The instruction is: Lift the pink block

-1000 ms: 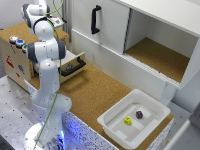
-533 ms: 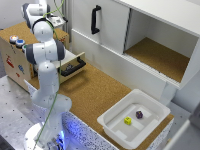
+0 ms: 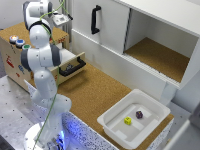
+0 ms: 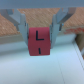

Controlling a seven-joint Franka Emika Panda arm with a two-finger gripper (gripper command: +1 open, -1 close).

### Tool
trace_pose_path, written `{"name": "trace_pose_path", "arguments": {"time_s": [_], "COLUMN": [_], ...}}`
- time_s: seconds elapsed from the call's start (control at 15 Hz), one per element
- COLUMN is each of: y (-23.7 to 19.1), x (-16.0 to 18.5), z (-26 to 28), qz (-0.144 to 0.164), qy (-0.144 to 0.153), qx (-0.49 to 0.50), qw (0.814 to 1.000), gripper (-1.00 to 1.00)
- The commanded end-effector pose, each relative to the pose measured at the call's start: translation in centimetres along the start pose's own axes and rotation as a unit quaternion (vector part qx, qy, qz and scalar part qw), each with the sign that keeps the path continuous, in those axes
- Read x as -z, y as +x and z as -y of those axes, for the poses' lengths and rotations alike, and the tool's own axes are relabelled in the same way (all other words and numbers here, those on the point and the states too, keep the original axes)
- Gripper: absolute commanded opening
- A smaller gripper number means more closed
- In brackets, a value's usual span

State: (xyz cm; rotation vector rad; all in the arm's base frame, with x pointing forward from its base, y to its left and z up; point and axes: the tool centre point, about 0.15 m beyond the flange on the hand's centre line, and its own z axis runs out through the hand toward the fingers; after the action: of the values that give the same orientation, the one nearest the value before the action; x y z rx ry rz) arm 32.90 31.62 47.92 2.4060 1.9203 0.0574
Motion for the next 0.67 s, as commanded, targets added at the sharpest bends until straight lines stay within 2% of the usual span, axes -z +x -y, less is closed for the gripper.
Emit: {"name": "trace_pose_path", "arguments": {"time_s": [0.0,0.2,0.4,0.6], "y": [-11.0,-19.3,-26.2,-33.9], "x": [-2.5,-2.7,-2.7,-3.3], "z": [-3.2,-6.4,-8.7,-11.4], "qz": [-0.072,-0.063,-0.039,-0.020], "qy": [-0.009,-0.007,-0.002,0.003], "qx": [-0.120,-0.216,-0.279,-0.360], "qw": [0.990,0.974,0.959,0.933], "gripper": [-1.00,-1.00,-1.00,-1.00]}}
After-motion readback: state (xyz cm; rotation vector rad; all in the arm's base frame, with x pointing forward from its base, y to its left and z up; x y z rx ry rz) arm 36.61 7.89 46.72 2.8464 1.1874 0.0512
